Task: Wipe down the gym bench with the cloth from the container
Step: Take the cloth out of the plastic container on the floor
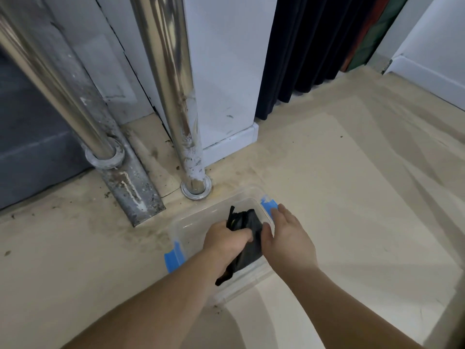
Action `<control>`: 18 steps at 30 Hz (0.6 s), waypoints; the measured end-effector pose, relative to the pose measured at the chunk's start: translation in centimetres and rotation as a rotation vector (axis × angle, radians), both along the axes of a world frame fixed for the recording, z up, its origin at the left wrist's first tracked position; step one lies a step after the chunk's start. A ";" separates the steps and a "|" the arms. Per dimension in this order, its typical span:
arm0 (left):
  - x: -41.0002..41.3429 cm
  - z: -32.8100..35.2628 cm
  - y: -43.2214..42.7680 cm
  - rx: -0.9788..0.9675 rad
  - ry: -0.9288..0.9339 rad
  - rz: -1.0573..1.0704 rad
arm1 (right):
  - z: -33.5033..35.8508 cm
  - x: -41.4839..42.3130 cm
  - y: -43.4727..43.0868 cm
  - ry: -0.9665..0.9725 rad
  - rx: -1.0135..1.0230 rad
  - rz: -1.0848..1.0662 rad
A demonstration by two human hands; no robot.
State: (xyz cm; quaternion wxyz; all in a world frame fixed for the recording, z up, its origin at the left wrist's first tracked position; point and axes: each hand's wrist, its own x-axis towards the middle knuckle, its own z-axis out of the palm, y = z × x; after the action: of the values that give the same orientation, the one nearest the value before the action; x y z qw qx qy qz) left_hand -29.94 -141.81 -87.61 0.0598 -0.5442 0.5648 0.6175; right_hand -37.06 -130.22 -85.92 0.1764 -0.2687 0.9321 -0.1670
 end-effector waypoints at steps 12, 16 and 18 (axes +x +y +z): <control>9.5 33.0 0.4 0.220 0.284 0.085 | 28.5 5.7 -1.1 -0.901 -0.490 -0.418; 13.5 46.9 1.4 0.383 0.324 0.115 | 42.0 6.4 0.7 -1.167 -0.356 -0.276; 15.9 53.3 2.6 0.504 0.329 0.123 | 49.5 7.3 1.9 -1.220 -0.322 -0.248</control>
State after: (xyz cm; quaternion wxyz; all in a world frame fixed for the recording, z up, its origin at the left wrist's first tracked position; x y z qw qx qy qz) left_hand -14.08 -139.20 -34.34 0.0632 -0.4379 0.3620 0.8205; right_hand -29.74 -128.36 -36.44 0.6118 -0.0386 0.6516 -0.4467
